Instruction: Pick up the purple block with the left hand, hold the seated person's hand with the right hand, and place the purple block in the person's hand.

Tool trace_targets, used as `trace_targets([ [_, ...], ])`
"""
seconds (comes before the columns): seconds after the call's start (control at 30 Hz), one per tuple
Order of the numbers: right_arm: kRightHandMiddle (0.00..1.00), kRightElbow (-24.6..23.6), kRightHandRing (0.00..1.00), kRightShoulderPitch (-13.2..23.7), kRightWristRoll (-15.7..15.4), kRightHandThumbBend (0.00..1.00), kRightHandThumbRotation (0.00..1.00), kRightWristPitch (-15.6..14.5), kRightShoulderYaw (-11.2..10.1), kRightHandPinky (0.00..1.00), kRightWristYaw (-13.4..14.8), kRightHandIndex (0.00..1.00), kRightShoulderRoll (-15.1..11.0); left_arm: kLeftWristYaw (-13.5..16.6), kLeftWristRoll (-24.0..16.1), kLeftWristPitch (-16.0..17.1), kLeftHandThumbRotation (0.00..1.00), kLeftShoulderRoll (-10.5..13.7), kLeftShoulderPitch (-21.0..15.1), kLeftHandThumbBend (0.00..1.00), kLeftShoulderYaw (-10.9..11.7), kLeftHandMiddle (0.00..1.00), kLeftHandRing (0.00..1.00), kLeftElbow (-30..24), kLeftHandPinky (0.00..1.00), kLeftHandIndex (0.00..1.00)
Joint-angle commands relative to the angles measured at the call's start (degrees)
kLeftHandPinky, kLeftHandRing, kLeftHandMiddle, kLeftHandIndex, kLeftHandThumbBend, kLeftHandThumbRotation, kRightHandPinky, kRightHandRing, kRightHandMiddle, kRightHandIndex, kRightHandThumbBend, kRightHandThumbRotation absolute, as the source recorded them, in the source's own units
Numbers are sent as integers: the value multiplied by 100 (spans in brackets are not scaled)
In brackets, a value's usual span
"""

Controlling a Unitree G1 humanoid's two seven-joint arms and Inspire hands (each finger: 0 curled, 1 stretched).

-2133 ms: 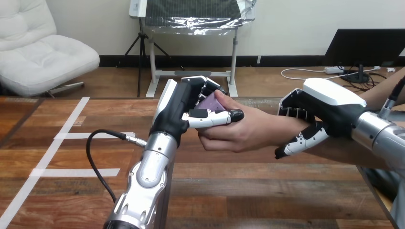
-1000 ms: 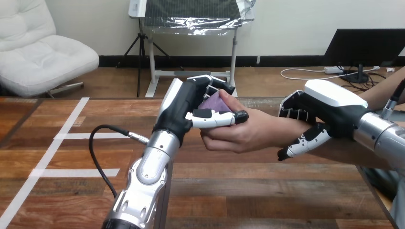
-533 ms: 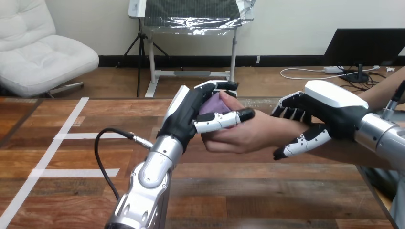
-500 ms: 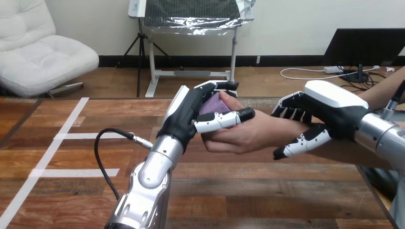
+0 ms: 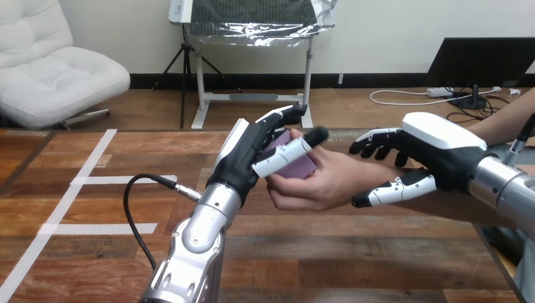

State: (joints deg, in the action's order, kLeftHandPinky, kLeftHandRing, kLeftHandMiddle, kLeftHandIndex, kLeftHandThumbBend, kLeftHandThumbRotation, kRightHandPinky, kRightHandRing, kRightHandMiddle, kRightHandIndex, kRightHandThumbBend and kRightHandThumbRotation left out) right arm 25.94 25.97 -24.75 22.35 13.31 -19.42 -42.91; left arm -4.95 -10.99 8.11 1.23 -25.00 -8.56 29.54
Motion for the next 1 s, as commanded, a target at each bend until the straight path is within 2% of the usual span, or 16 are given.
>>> trace_targets([
  [0.0,84,65,82,-131,-35,91,76,16,-119,64,149,86,-18,79,-22,93,94,6,-136,98,-10,90,90,-177,81,85],
  [0.57,88,284,86,-166,47,92,75,324,-186,72,595,90,92,159,-166,105,97,61,-84,100,-67,92,93,-185,86,89],
  [0.97,92,471,89,-208,604,96,80,396,-357,72,543,94,312,290,-262,167,100,78,39,100,-84,91,92,-339,85,89],
])
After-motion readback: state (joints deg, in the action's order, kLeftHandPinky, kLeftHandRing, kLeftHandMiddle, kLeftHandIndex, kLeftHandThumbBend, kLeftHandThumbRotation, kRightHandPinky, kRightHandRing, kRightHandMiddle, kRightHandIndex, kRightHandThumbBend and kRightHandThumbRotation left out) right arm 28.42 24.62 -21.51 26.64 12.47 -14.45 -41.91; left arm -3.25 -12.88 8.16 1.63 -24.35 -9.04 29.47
